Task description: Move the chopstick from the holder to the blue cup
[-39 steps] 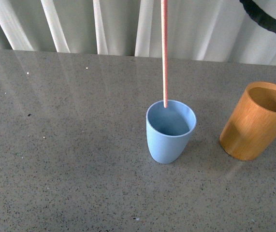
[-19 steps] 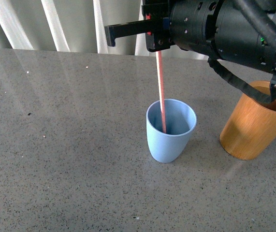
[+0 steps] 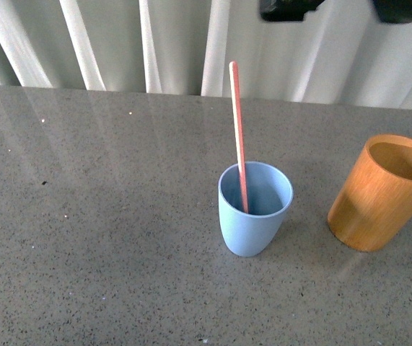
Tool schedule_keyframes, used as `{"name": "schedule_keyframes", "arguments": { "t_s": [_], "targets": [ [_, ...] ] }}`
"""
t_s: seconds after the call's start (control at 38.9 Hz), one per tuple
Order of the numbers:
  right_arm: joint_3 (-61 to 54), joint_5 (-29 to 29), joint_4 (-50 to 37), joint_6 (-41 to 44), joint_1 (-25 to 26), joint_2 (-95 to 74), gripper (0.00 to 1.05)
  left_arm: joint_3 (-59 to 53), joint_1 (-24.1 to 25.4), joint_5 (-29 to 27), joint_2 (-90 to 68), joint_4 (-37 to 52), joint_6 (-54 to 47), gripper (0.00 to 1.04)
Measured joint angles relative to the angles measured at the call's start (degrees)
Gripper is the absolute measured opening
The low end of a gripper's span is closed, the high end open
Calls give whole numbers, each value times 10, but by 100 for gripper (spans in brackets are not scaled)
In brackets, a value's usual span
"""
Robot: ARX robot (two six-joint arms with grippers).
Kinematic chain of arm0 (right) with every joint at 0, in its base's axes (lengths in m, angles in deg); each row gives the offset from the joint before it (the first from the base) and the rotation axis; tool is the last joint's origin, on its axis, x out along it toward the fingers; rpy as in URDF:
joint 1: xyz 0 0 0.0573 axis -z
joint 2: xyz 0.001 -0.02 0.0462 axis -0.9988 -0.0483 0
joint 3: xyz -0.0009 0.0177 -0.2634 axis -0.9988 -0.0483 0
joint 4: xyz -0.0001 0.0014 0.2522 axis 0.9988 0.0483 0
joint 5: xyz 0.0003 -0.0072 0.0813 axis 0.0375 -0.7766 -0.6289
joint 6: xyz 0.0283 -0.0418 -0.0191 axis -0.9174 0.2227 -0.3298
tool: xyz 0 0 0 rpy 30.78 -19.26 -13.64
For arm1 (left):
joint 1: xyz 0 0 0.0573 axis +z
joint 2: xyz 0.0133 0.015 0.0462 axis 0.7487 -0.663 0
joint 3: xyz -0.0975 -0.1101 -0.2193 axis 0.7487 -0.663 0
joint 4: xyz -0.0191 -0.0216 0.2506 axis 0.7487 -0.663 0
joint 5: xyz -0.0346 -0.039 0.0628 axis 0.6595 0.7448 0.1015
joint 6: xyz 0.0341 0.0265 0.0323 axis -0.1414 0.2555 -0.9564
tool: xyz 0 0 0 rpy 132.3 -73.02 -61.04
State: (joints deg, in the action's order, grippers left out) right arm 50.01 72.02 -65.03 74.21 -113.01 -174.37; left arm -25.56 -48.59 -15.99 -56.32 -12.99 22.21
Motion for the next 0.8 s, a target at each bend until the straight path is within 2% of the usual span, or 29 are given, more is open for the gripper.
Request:
{"name": "schedule_keyframes", "arguments": {
  "t_s": [0.08,0.23,0.36,0.46,0.56,0.64,0.69,0.8],
  "targets": [
    [-14,1,27,1,24,54,97,0,0,0,0,0,0,98],
    [-50,14,102,10,88,177,95,0,0,0,0,0,0,98],
    [-104,29,180,24,166,301,95,0,0,0,0,0,0,98],
    [-175,69,196,81,234,368,95,0,0,0,0,0,0,98],
    [-183,66,198,99,242,369,95,0,0,1,0,0,0,98],
    [-209,-17,128,84,250,365,86,0,0,0,0,0,0,98],
    [-238,-63,71,71,254,375,75,0,0,0,0,0,0,98],
    [-275,-72,55,60,255,413,54,0,0,0,0,0,0,98]
  ]
}}
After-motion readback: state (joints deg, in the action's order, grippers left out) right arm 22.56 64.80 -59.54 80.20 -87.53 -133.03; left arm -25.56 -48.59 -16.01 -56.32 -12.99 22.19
